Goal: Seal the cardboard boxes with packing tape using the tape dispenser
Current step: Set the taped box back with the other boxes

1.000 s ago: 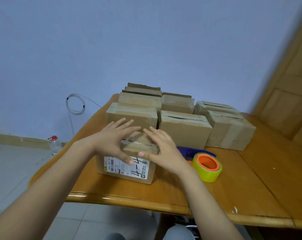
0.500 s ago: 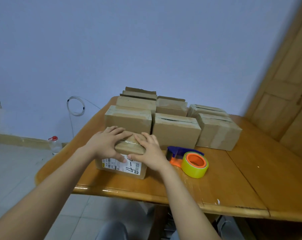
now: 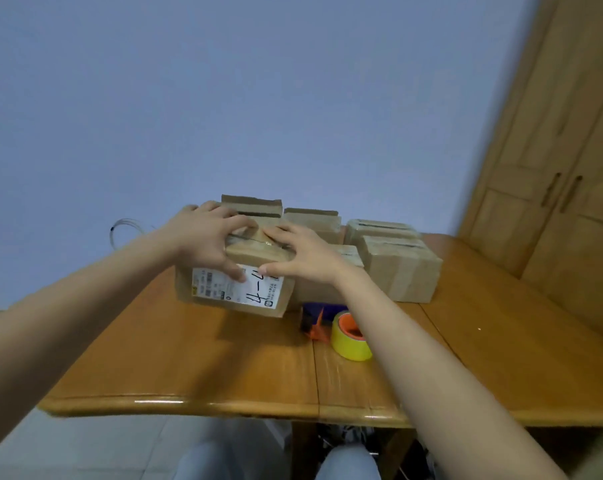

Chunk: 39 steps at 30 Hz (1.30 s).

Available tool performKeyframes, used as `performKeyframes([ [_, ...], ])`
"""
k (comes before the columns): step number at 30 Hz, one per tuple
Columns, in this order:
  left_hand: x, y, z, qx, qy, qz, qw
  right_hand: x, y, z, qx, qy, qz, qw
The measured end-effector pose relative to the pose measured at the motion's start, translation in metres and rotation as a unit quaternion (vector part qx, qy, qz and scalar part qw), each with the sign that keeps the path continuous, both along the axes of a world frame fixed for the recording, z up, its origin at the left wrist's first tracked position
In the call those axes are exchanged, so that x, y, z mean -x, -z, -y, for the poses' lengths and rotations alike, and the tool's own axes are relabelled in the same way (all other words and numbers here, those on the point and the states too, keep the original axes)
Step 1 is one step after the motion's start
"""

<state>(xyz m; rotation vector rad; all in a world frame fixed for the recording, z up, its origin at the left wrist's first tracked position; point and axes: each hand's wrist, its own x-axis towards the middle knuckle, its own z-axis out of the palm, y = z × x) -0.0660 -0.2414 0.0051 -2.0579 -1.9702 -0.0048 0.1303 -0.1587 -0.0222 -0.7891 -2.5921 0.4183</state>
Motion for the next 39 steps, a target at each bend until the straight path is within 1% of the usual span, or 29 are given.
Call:
performKeyframes([
  [3, -0.017, -0.025, -0.020, -0.017, 0.008, 0.011, 1.000, -0.018, -0.032, -0.021, -0.049, 0.000, 0.011, 0.999],
  [7, -0.039, -0.055, -0.059, -0.065, 0.028, -0.007, 0.997, -0.040, -0.071, -0.060, -0.111, 0.029, 0.043, 0.992],
  [11, -0.055, -0.082, -0.104, -0.125, 0.038, -0.031, 0.991, -0.054, -0.110, -0.097, -0.160, 0.047, 0.053, 0.984],
  [14, -0.062, -0.091, -0.140, -0.162, 0.031, -0.045, 0.985, -0.059, -0.131, -0.125, -0.195, 0.063, 0.068, 0.976],
  [17, -0.067, -0.087, -0.173, -0.190, 0.020, -0.047, 0.980, -0.059, -0.136, -0.157, -0.213, 0.074, 0.087, 0.970],
  [20, -0.067, -0.074, -0.201, -0.188, 0.020, -0.033, 0.981, -0.057, -0.128, -0.187, -0.191, 0.082, 0.088, 0.974],
  [27, -0.058, -0.030, -0.250, -0.110, 0.022, 0.008, 0.994, -0.046, -0.080, -0.244, -0.120, 0.059, 0.106, 0.985],
  [32, -0.054, -0.002, -0.275, -0.086, 0.020, 0.011, 0.996, -0.043, -0.048, -0.270, -0.091, 0.060, 0.106, 0.988],
  [39, -0.047, 0.032, -0.293, -0.031, 0.020, 0.019, 0.999, -0.035, -0.012, -0.289, -0.047, 0.059, 0.131, 0.988],
])
